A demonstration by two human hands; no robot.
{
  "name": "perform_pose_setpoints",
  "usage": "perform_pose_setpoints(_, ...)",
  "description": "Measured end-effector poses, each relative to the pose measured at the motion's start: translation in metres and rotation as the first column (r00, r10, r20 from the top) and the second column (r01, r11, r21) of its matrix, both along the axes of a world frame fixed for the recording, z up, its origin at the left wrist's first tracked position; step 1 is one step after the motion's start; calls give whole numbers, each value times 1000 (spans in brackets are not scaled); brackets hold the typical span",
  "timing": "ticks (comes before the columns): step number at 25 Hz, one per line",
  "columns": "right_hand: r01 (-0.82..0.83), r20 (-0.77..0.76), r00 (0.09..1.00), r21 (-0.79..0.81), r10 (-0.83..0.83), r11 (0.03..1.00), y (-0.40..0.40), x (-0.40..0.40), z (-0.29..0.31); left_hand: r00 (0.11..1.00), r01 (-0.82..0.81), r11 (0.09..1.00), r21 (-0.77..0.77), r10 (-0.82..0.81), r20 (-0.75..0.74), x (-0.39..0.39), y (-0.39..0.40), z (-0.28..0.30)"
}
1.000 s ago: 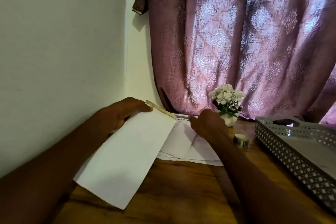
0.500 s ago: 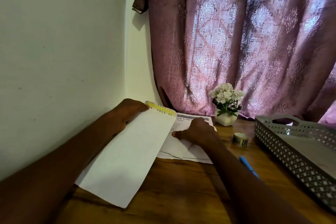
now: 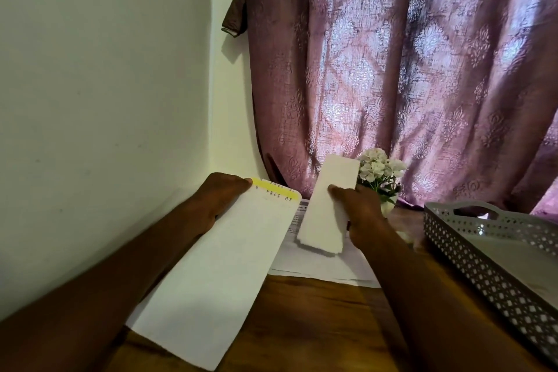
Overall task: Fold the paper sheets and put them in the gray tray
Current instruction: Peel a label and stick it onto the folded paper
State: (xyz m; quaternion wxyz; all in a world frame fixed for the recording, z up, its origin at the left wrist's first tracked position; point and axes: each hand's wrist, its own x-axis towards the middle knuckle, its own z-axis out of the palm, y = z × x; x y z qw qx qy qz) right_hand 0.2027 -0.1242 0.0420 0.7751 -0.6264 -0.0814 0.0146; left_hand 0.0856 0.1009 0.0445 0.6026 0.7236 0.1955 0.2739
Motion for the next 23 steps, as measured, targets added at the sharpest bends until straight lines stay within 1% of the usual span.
perform_pose_setpoints(2,31,16,999,203,-35,979,0,2,2,1000,-3,999,37,2,2,2,-1,0)
perform_pose_setpoints(3,58,16,998,269,-65,961,0,3,3,1000,3,998,58,-3,-7,3,-1,-2)
perform_pose_setpoints(4,76,15,996,304,-85,950,1,4,2,1000,9,996,85,-8,-22,5,-3,-4)
perform_pose_setpoints(5,65,15,997,306,-73,950,3,4,2,999,17,993,115,-12,-38,7,-6,-5)
perform_pose_setpoints(7,-11,27,1000,233,4,973,9,1,1,997,52,989,137,-44,-62,8,-11,-5)
perform_pose_setpoints(8,-53,49,998,194,45,980,11,0,1,994,89,990,113,-80,-80,8,-13,-5)
perform_pose_setpoints(10,-122,104,989,128,109,984,15,1,-2,971,214,977,18,-210,-117,4,-18,-1)
perform_pose_setpoints(12,-133,183,976,83,116,988,14,0,-6,928,342,938,-56,-347,-138,-1,-22,0)
perform_pose_setpoints(13,-112,228,969,79,92,991,14,1,-8,910,385,921,-59,-389,-142,-3,-23,0)
perform_pose_setpoints(15,-31,304,953,64,10,997,13,5,-11,901,415,909,-25,-415,-126,-1,-24,-2)
perform_pose_setpoints(17,7,345,938,37,-19,999,13,6,-11,912,402,916,-6,-401,-82,-2,-25,-3)
perform_pose_setpoints(19,-61,334,941,23,50,998,14,4,-11,917,397,918,7,-396,-43,-3,-25,-3)
perform_pose_setpoints(21,-131,328,936,-11,127,991,14,1,-12,919,394,917,56,-393,-32,-3,-25,-4)
perform_pose_setpoints(23,-97,372,923,-14,95,995,16,0,-11,921,390,917,81,-388,-30,-3,-25,-6)
